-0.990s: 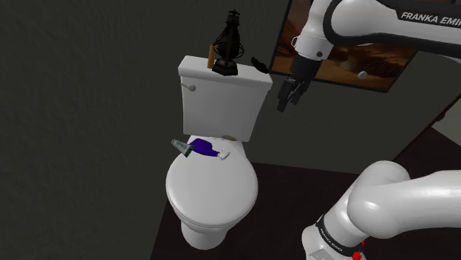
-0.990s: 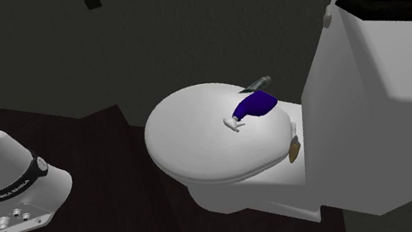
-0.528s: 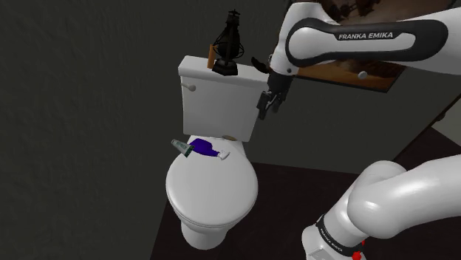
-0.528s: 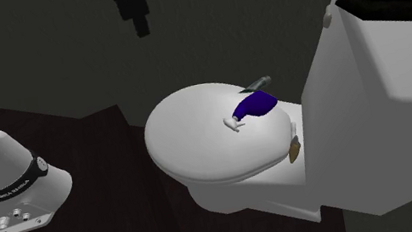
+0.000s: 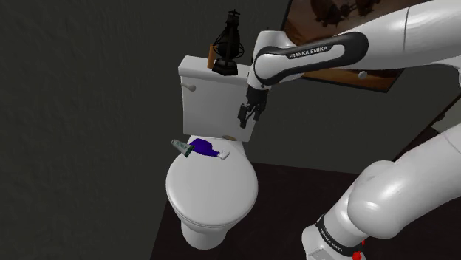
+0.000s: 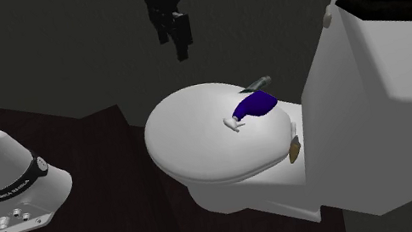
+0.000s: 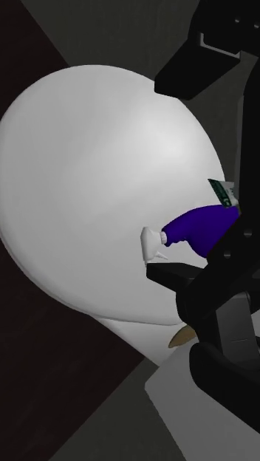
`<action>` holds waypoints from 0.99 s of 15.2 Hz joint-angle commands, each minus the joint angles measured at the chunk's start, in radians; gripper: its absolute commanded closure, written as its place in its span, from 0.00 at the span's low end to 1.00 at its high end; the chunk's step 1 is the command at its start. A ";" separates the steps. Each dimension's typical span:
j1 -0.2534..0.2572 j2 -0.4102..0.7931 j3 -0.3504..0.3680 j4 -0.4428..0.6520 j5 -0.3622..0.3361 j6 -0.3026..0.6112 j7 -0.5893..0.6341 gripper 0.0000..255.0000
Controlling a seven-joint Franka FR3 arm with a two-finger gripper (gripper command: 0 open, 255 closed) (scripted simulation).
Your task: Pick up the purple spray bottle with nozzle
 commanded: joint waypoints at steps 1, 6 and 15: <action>-0.001 0.084 -0.004 0.029 0.002 0.046 -0.012 0.00; 0.001 0.281 -0.006 0.116 0.011 0.131 -0.031 0.00; -0.002 0.640 0.002 0.349 0.026 0.215 -0.059 0.00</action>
